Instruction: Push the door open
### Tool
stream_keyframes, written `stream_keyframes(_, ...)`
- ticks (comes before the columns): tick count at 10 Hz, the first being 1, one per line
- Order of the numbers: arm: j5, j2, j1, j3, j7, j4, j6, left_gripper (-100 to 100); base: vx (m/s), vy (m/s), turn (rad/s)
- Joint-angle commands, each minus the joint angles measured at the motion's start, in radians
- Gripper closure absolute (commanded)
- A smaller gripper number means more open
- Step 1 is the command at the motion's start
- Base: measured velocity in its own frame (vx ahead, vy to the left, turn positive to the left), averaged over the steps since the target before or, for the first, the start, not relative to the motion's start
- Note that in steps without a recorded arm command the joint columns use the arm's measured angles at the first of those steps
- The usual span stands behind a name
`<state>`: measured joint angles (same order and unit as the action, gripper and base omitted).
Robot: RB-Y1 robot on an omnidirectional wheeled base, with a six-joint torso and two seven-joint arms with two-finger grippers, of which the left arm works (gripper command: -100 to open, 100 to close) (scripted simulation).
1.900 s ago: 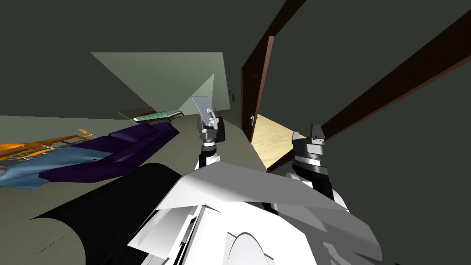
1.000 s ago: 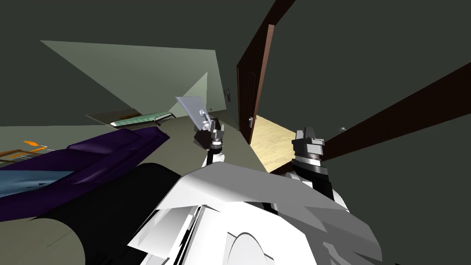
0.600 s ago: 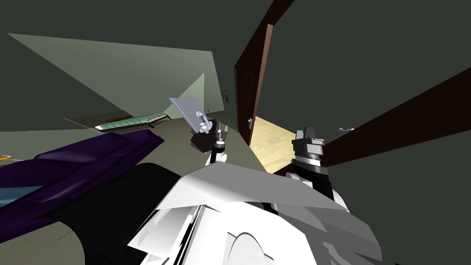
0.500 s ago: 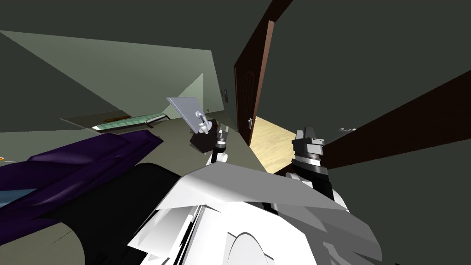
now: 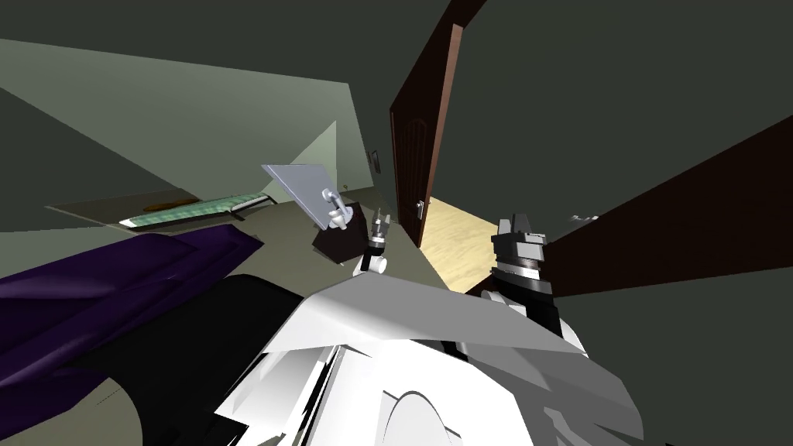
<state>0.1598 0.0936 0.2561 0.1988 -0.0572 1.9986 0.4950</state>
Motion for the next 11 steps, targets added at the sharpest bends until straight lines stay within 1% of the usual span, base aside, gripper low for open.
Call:
stream_keyframes(1,0.006,0.003,-0.014,0.013,0.005,-0.032,0.002,-100,0.084,0.067,-0.059)
stream_keyframes(3,0.015,0.005,-0.035,0.028,0.011,-0.069,-0.002,-100,0.087,0.06,-0.072)
stream_keyframes(4,0.023,0.006,-0.057,0.043,0.017,-0.107,-0.006,-100,0.114,0.065,-0.134)
stream_keyframes(8,0.041,0.009,-0.102,0.074,0.03,-0.185,-0.015,-100,0.103,0.096,-0.09)
stream_keyframes(9,0.05,0.01,-0.125,0.089,0.037,-0.224,-0.019,-100,0.111,0.099,-0.129)
stream_keyframes(11,0.059,0.011,-0.149,0.105,0.044,-0.264,-0.024,-100,0.111,0.095,-0.094)
